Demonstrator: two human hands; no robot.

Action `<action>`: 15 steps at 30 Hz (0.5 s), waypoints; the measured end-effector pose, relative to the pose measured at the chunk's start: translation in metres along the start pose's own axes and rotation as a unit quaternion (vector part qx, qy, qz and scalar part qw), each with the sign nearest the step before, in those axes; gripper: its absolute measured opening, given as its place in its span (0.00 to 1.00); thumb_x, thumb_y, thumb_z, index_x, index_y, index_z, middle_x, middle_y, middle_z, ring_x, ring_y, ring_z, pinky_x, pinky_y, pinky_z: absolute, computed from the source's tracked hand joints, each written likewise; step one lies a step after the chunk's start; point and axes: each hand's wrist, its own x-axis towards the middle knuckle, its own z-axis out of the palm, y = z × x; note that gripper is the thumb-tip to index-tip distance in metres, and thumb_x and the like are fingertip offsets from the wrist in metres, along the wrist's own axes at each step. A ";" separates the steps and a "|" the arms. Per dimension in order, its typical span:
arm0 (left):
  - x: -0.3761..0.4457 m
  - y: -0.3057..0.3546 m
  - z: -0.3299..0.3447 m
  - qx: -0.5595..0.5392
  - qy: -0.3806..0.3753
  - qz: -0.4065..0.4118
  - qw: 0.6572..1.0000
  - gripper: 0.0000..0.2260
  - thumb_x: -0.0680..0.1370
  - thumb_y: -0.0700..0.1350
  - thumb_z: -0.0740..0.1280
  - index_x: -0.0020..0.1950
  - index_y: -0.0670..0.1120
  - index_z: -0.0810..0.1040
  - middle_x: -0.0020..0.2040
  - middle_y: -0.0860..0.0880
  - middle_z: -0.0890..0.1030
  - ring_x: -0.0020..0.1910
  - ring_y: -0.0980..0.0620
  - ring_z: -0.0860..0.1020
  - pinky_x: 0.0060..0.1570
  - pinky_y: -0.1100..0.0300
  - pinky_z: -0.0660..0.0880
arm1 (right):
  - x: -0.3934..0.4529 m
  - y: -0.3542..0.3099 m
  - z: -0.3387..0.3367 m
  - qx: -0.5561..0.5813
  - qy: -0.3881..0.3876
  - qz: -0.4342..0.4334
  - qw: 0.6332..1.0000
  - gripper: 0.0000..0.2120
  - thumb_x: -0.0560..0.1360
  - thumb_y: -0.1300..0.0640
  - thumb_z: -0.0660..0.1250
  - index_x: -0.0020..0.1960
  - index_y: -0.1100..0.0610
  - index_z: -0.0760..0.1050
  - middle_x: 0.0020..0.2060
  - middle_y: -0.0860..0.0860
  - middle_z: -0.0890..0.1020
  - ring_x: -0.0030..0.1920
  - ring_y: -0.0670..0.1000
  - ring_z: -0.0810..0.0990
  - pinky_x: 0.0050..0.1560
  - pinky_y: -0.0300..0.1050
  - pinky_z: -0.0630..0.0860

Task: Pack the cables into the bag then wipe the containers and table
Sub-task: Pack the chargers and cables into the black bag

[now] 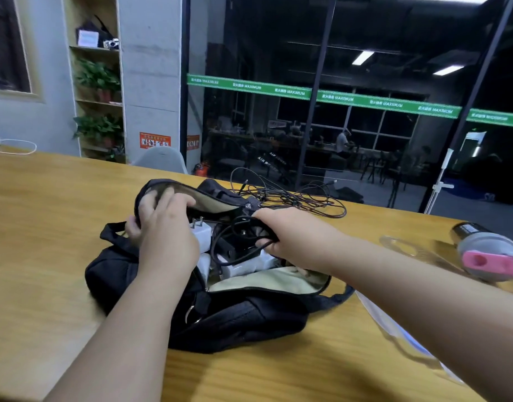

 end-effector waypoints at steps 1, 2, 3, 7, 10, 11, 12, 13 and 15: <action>0.001 0.000 0.000 -0.018 -0.003 0.013 1.000 0.27 0.71 0.26 0.59 0.64 0.49 0.71 0.72 0.49 0.64 0.74 0.49 0.52 0.71 0.50 0.52 | 0.003 -0.002 0.000 -0.005 0.000 -0.005 1.000 0.04 0.79 0.56 0.60 0.52 0.54 0.67 0.46 0.53 0.79 0.45 0.55 0.76 0.41 0.49 0.75; 0.002 0.001 -0.002 -0.042 -0.010 0.018 0.999 0.29 0.71 0.25 0.58 0.67 0.47 0.69 0.74 0.47 0.60 0.74 0.50 0.51 0.72 0.54 0.51 | 0.006 -0.004 -0.002 -0.008 0.003 -0.009 1.000 0.02 0.79 0.56 0.59 0.50 0.54 0.66 0.45 0.52 0.78 0.44 0.55 0.76 0.42 0.50 0.75; 0.001 0.003 -0.003 -0.064 -0.015 0.015 0.998 0.30 0.72 0.25 0.57 0.70 0.47 0.66 0.75 0.47 0.58 0.75 0.50 0.50 0.72 0.56 0.51 | 0.009 -0.007 -0.004 -0.007 0.009 -0.012 1.000 0.02 0.80 0.56 0.58 0.50 0.54 0.66 0.44 0.52 0.77 0.44 0.55 0.75 0.42 0.50 0.75; 0.001 0.007 -0.006 -0.101 -0.008 0.022 0.995 0.33 0.73 0.25 0.56 0.75 0.47 0.58 0.77 0.48 0.53 0.75 0.51 0.49 0.71 0.57 0.53 | 0.030 -0.018 -0.013 0.005 0.031 -0.016 0.999 0.05 0.80 0.55 0.57 0.50 0.56 0.69 0.45 0.53 0.77 0.44 0.56 0.75 0.41 0.47 0.72; 0.003 0.006 -0.008 -0.124 0.011 0.038 0.992 0.33 0.73 0.25 0.55 0.75 0.46 0.57 0.77 0.47 0.52 0.75 0.51 0.49 0.70 0.57 0.55 | 0.051 -0.026 -0.016 -0.003 0.005 0.001 1.000 0.09 0.79 0.55 0.60 0.54 0.60 0.72 0.45 0.55 0.77 0.43 0.56 0.74 0.37 0.43 0.67; 0.003 0.007 -0.009 -0.134 0.020 0.042 0.990 0.33 0.73 0.25 0.55 0.75 0.46 0.57 0.77 0.48 0.52 0.75 0.52 0.49 0.70 0.57 0.56 | 0.058 -0.028 -0.016 0.004 0.001 0.009 1.000 0.09 0.79 0.54 0.61 0.52 0.60 0.72 0.43 0.55 0.77 0.42 0.56 0.74 0.34 0.42 0.66; 0.002 0.007 -0.010 -0.144 0.028 0.049 0.988 0.33 0.73 0.24 0.54 0.75 0.46 0.57 0.77 0.48 0.52 0.75 0.52 0.49 0.70 0.58 0.56 | 0.064 -0.030 -0.017 0.014 -0.001 0.016 1.000 0.08 0.78 0.54 0.63 0.49 0.59 0.72 0.40 0.55 0.76 0.40 0.57 0.74 0.30 0.42 0.64; 0.002 0.007 -0.010 -0.152 0.034 0.059 0.986 0.33 0.73 0.24 0.54 0.75 0.46 0.58 0.77 0.48 0.52 0.75 0.53 0.49 0.71 0.58 0.55 | 0.069 -0.033 -0.017 0.024 -0.004 0.024 0.999 0.09 0.78 0.54 0.64 0.47 0.60 0.72 0.38 0.55 0.75 0.40 0.57 0.74 0.29 0.42 0.63; 0.002 0.008 -0.009 -0.161 0.040 0.089 0.982 0.34 0.72 0.23 0.54 0.75 0.46 0.59 0.77 0.50 0.51 0.75 0.55 0.48 0.72 0.60 0.53 | 0.081 -0.036 -0.012 0.061 0.008 0.043 0.997 0.10 0.76 0.54 0.65 0.49 0.62 0.74 0.41 0.56 0.77 0.44 0.58 0.77 0.34 0.41 0.67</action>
